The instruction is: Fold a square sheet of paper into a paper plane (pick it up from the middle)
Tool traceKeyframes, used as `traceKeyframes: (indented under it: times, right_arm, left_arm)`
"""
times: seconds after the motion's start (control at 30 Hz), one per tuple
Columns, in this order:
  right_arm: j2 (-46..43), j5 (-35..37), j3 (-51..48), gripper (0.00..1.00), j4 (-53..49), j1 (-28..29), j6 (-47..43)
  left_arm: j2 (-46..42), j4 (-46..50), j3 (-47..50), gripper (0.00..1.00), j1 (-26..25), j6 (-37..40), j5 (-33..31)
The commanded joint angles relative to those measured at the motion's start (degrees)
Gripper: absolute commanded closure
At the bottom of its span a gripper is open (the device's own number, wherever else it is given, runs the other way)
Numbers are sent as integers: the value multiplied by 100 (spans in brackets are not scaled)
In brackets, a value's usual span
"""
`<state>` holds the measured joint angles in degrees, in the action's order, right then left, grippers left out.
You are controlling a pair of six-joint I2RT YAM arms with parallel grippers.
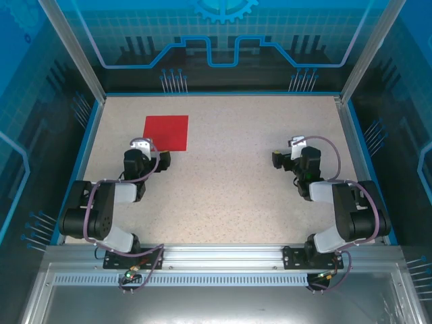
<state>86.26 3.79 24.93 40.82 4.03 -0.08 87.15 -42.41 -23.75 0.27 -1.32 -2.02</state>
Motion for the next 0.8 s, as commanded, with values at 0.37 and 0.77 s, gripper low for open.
traceKeyframes:
  times: [0.37, 0.77]
  right_arm:
    - [-17, -142, 21, 1, 146, -113, -44]
    - [-215, -139, -67, 1, 164, -171, 58]
  left_arm:
    - [-40, -182, -49, 1, 45, 97, 149]
    - [-113, -114, -58, 1, 43, 84, 82]
